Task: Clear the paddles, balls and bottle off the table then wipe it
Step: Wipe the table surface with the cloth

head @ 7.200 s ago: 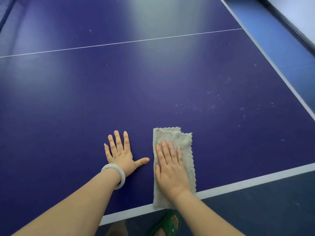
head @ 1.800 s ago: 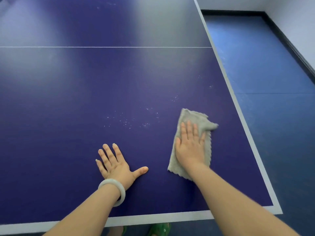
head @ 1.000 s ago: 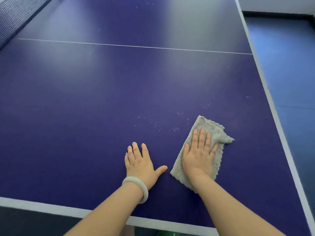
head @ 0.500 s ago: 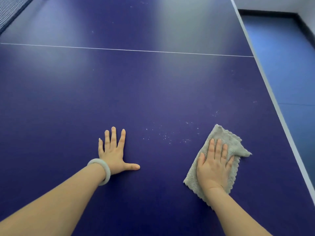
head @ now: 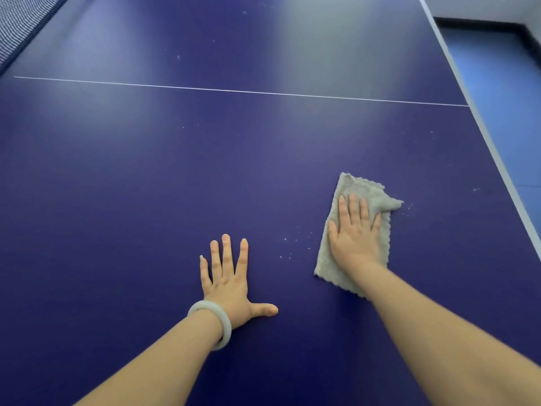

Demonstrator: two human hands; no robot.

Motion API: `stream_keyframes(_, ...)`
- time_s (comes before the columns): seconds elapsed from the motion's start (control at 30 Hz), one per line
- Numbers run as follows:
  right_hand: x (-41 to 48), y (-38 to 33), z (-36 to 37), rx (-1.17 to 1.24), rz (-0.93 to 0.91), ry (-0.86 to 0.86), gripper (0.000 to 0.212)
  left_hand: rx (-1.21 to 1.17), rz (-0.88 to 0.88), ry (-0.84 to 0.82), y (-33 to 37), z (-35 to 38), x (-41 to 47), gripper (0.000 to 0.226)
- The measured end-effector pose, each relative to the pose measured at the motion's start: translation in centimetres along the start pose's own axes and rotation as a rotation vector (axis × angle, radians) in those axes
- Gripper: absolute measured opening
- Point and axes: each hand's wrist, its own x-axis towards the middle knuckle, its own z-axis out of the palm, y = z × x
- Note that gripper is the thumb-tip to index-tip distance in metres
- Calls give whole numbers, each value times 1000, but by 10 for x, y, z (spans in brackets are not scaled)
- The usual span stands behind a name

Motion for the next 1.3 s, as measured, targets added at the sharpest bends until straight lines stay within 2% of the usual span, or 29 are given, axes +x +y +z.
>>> stream_keyframes(0.07, -8, 18, 0, 10, -46, -21, 61, -8, 5, -10, 0, 0, -2, 146)
stream_keyframes(0.17, -68, 37, 18, 57, 145, 23, 61, -20, 7, 15, 0, 2, -1, 146)
stream_keyframes(0.23, -112, 24, 32, 68, 252, 42, 62, -22, 9, 13, 0, 2, 0, 146)
stream_keyframes(0.3, -136, -4, 40, 69, 252, 67, 66, -20, 10, 14, 0, 2, 0, 146)
stream_keyframes(0.37, -130, -30, 41, 40, 161, 81, 67, -15, 10, 17, 0, 3, 0, 146)
stream_keyframes(0.47, -77, -48, 33, 20, -180, 83, 60, -11, 7, 15, 0, 2, -1, 147)
stream_keyframes(0.53, -31, -41, 22, -18, -303, 54, 57, -9, 5, 23, 0, 1, -1, 148)
stream_keyframes(0.6, 3, -20, 13, -27, -182, 13, 57, -13, 10, 14, 0, 0, -1, 148)
stream_keyframes(0.7, -5, 17, 8, 98, 172, 0, 57, -18, 15, 20, 0, 2, 0, 148)
stream_keyframes(0.77, -43, 23, 15, 126, 217, 37, 57, -24, 18, 28, -1, 3, 1, 147)
stream_keyframes(0.87, -116, 0, 35, 50, 125, 78, 60, -39, 33, 30, -2, 4, 1, 147)
stream_keyframes(0.93, -141, -17, 43, 16, -15, 86, 61, -50, 37, 34, -2, 5, 2, 148)
stream_keyframes(1.03, -123, -37, 39, -47, -343, 58, 57, -55, 41, 41, -3, 6, 2, 148)
stream_keyframes(1.1, -90, -42, 29, -78, -453, 44, 56, -53, 39, 49, -3, 7, 1, 149)
stream_keyframes(1.17, -53, -41, 21, -91, -380, 26, 56, -49, 37, 51, -3, 7, 2, 149)
stream_keyframes(1.3, -42, -21, 21, -8, -5, 19, 57, -42, 36, 56, -3, 8, 3, 150)
